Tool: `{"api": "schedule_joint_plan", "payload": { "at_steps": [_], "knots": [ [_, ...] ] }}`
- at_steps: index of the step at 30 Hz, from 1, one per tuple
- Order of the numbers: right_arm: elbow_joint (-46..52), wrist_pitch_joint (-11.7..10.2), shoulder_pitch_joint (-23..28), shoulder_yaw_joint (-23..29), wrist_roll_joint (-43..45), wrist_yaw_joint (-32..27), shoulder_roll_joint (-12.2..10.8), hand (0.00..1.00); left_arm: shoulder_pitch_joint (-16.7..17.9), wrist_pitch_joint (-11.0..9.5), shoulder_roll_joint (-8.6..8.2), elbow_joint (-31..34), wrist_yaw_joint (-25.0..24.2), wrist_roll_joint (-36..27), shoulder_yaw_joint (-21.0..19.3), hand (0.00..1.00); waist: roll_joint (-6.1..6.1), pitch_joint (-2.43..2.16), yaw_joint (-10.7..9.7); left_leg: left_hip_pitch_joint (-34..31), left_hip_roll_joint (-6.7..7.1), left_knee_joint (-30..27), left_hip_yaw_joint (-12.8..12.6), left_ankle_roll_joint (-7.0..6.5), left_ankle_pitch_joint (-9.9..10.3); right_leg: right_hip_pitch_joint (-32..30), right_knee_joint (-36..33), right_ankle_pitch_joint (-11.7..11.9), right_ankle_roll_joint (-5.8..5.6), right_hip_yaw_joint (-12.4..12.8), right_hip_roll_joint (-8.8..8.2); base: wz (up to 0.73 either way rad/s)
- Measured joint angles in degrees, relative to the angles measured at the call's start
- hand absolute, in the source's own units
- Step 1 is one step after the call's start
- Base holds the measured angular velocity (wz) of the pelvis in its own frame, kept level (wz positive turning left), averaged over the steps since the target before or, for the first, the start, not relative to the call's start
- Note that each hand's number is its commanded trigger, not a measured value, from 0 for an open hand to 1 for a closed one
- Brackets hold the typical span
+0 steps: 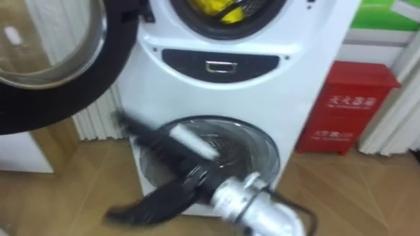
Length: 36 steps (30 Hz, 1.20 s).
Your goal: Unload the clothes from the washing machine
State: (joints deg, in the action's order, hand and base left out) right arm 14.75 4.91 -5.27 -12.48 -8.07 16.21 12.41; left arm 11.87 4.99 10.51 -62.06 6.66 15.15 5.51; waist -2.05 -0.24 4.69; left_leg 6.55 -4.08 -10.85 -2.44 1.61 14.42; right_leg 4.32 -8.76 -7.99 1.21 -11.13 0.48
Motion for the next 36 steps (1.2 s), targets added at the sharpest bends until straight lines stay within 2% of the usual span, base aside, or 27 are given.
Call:
{"api": "schedule_joint_plan", "payload": {
  "at_steps": [3, 6, 9, 13, 15, 18, 22, 26, 34, 36],
  "knots": [
    [1.67, -0.02, -0.10, 5.37, 2.66, -4.62, 0.31, 0.00, 0.61, -0.08, -0.51, 0.07, 0.11, 0.09, -2.31, 0.00, -0.24, -0.15, -1.16, 0.05, 0.01, -0.02, -0.01, -0.01, -0.01, 0.10, 0.00, 0.00, 0.00, -0.03, -0.01, 0.00],
    [2.20, -0.22, -1.71, 9.71, 3.00, -8.03, 1.09, 0.00, 0.95, -0.05, -0.78, 0.20, 0.01, 0.20, -4.96, 0.00, -0.43, -0.23, -1.23, 0.07, 0.01, 0.02, -0.01, -0.01, -0.01, 0.02, 0.02, -0.01, -0.02, -0.01, -0.01, 0.00],
    [2.21, -0.21, -4.34, 11.33, 4.65, -11.06, 1.55, 0.00, 0.98, 0.29, -0.76, 0.17, -0.20, 0.32, -5.47, 0.00, -0.41, -0.17, -1.16, 0.05, 0.01, 0.04, -0.02, -0.03, -0.02, -0.05, -0.02, -0.01, -0.02, -0.01, -0.04, 0.00],
    [2.20, -0.21, -7.08, 11.41, 5.20, -14.23, 1.58, 0.00, 1.00, 1.30, -0.77, 0.19, -0.73, 0.65, -5.53, 0.00, -0.46, -0.04, -0.89, 0.07, 0.00, 0.05, -0.05, -0.04, -0.03, -0.06, -0.03, -0.01, -0.02, -0.02, -0.04, 0.00],
    [2.20, -0.20, -8.34, 11.39, 5.14, -15.84, 1.60, 0.00, 0.90, 1.39, -0.73, 0.17, -0.73, 0.65, -5.53, 0.00, -0.82, 0.28, 0.07, 0.06, 0.00, 0.03, 0.02, -0.04, -0.03, -0.06, -0.11, -0.01, -0.02, -0.06, -0.05, 0.00],
    [1.03, -0.20, -11.01, 10.91, 5.88, -17.33, 1.93, 0.00, 0.92, 1.43, -0.60, 0.17, -1.00, 0.74, -5.38, 0.00, -1.52, 0.63, 0.47, -0.16, 0.01, -0.04, 0.09, -0.04, -0.04, -0.18, -0.12, -0.01, -0.02, -0.43, -0.10, 0.00],
    [-2.87, -0.20, -14.81, 9.35, 5.99, -19.03, 2.59, 0.00, 1.11, 2.35, -0.42, 0.07, -1.12, 0.72, -5.32, 0.00, -2.20, 0.61, 0.69, -0.27, 0.02, -0.09, 0.28, -0.05, -0.03, -0.15, -0.09, -0.01, -0.02, -0.62, -0.10, 0.01],
    [-4.05, -0.10, -15.31, 9.19, 5.99, -19.48, 2.58, 0.00, 1.06, 2.84, -0.41, 0.10, -1.12, 0.71, -5.31, 0.00, -2.49, 0.77, 1.14, -0.31, 0.03, -0.08, 0.74, -0.05, -0.03, -0.01, -0.08, -0.01, -0.02, -1.10, -0.13, 0.06],
    [-9.95, 0.16, -16.74, 9.22, 7.04, -20.18, 2.92, 0.00, 1.16, 3.84, -0.41, 0.26, -1.96, 0.79, -7.12, 0.00, -2.19, 1.00, 2.40, 0.00, 0.07, -0.10, 1.32, -0.05, -0.03, 0.56, 0.01, -0.02, -0.04, -1.58, -0.20, 0.04],
    [-11.60, 0.16, -17.33, 9.23, 6.55, -20.49, 3.65, 0.00, 1.15, 3.93, -0.35, 0.48, -2.00, 0.77, -7.83, 0.00, -2.13, 1.01, 2.69, -0.13, 0.07, -0.16, 1.36, -0.04, -0.03, 0.56, 0.05, -0.03, -0.06, -1.69, -0.22, 0.00]
  ]
}}
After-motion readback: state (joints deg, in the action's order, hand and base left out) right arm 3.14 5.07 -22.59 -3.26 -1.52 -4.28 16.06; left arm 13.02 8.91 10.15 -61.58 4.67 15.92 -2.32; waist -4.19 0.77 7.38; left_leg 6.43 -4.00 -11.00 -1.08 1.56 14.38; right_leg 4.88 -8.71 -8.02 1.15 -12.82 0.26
